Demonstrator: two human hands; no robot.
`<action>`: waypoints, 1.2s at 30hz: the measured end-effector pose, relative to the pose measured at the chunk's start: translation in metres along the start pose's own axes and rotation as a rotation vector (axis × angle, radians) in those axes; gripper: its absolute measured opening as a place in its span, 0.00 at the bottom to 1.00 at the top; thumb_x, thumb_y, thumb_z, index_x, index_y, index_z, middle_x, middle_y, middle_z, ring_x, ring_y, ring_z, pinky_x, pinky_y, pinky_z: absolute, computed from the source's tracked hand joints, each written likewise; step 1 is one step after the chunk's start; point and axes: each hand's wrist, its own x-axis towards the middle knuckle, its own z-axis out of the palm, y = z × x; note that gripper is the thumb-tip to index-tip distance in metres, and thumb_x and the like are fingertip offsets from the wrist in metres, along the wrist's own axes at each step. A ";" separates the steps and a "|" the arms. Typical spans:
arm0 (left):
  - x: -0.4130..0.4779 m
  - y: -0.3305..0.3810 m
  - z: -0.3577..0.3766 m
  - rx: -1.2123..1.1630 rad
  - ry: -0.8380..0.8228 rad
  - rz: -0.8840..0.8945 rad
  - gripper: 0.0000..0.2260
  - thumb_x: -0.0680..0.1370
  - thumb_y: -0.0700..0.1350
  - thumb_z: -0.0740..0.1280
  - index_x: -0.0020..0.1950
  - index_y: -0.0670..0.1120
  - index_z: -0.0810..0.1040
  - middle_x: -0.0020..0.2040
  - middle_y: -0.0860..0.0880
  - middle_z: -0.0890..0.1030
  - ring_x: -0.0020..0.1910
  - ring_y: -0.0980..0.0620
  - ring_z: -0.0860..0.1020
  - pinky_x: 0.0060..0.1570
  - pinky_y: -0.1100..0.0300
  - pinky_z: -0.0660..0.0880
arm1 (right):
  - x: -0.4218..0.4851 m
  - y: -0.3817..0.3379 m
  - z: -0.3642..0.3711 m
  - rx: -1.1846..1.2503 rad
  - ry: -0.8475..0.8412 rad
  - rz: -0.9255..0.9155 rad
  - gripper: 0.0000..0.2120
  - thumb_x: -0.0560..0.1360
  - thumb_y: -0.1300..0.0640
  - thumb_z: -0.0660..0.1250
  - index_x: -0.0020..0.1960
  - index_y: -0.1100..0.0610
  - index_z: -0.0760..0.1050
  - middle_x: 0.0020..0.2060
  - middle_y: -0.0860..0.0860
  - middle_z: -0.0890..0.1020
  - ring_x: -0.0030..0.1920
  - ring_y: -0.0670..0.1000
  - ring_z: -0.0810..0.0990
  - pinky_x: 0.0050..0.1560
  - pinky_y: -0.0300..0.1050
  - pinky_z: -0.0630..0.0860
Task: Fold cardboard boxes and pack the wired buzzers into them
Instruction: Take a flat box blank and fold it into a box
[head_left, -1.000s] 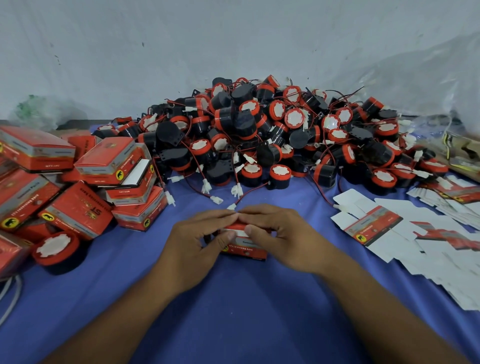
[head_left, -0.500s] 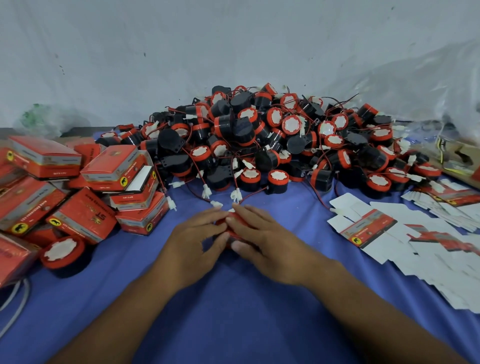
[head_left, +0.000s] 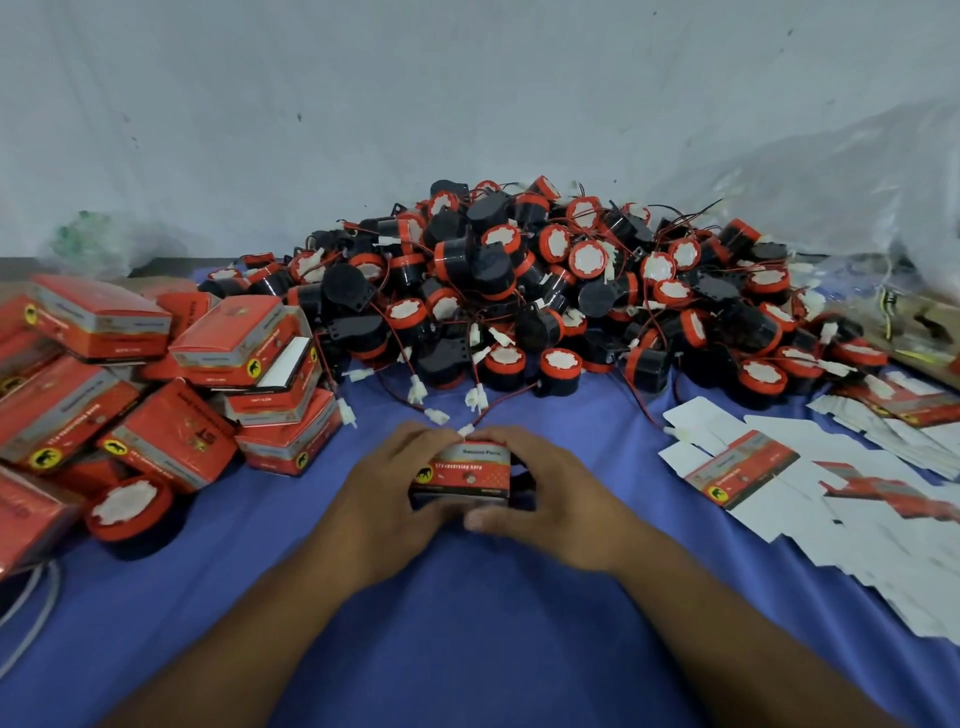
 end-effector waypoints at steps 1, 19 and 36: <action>0.000 -0.001 0.000 -0.017 0.001 -0.014 0.25 0.74 0.57 0.71 0.69 0.50 0.73 0.60 0.58 0.73 0.55 0.62 0.73 0.54 0.70 0.72 | 0.002 0.001 0.000 -0.013 0.008 -0.009 0.23 0.74 0.48 0.76 0.66 0.45 0.73 0.57 0.39 0.80 0.57 0.43 0.81 0.53 0.34 0.78; 0.067 0.015 -0.132 -1.392 0.668 -0.379 0.22 0.72 0.49 0.74 0.59 0.40 0.72 0.63 0.35 0.76 0.59 0.44 0.82 0.55 0.62 0.79 | 0.005 0.002 -0.001 0.033 0.070 0.209 0.27 0.78 0.46 0.70 0.73 0.46 0.66 0.63 0.40 0.75 0.58 0.38 0.79 0.50 0.32 0.76; -0.004 0.001 -0.002 -0.181 -0.014 -0.259 0.10 0.79 0.47 0.69 0.51 0.64 0.78 0.46 0.74 0.79 0.51 0.72 0.76 0.48 0.79 0.69 | -0.036 0.028 -0.126 -0.808 0.168 1.025 0.36 0.72 0.34 0.69 0.74 0.48 0.65 0.70 0.54 0.74 0.67 0.60 0.73 0.66 0.54 0.70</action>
